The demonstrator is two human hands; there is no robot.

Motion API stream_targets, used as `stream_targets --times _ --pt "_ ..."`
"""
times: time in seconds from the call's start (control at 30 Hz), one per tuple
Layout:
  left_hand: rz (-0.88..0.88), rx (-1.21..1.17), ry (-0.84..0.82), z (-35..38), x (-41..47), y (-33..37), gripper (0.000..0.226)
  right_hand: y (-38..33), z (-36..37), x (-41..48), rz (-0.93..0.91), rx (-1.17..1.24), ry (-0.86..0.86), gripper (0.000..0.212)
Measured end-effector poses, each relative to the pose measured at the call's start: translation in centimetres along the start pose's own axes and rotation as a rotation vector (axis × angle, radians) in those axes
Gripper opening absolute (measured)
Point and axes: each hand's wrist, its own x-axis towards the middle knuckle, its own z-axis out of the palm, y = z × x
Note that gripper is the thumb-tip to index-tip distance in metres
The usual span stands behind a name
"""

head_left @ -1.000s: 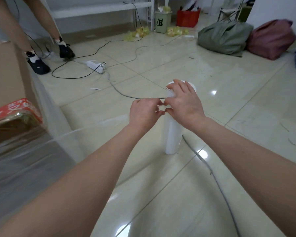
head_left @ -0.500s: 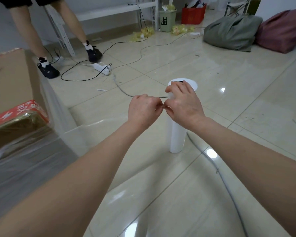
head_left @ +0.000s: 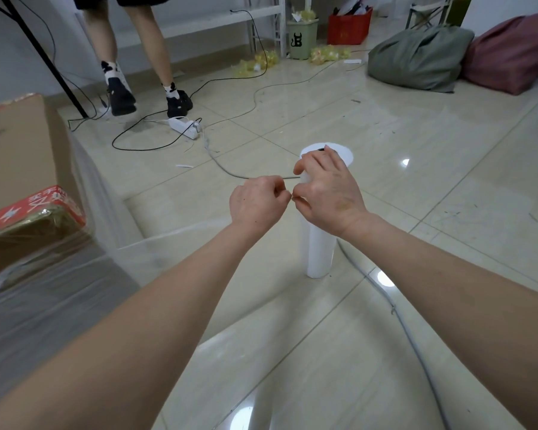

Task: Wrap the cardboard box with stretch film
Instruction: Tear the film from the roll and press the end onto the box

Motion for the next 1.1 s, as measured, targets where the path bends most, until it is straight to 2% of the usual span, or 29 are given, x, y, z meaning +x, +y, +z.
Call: stream_targets --times 0.3,0.47,0.6,0.73,0.8,0.97,1.03,1.1 --pt "-0.153 -0.044 -0.021 0.3 0.1 -0.5 0.018 -0.6 0.1 -0.1 -0.087 -0.019 -0.02 0.021" --pt "-0.243 -0.095 -0.033 0.6 0.3 -0.6 0.016 -0.9 0.1 0.0 -0.131 -0.007 -0.024 0.012" --pt "-0.326 -0.089 0.033 0.3 0.8 -2.7 0.014 -0.8 -0.3 -0.4 -0.16 -0.007 -0.024 0.014" --pt "-0.093 -0.265 -0.09 0.2 0.8 -3.6 0.012 -0.3 -0.2 -1.0 -0.119 -0.084 -0.057 0.01" --pt "0.001 -0.316 -0.145 -0.1 0.5 -3.1 0.018 -0.5 -0.4 -0.9 -0.087 -0.137 -0.092 0.012" --pt "0.283 0.104 -0.197 0.1 0.0 -2.5 0.05 -1.3 -0.7 -0.2 -0.038 -0.238 -0.126 0.017" --pt "0.321 0.249 -0.204 0.4 0.1 -2.6 0.047 -1.5 -0.5 -0.3 -0.048 -0.271 -0.151 0.022" --pt "0.351 0.337 -0.14 0.5 -0.2 -2.6 0.029 -1.7 -0.3 -0.5 -0.063 -0.292 -0.182 0.028"
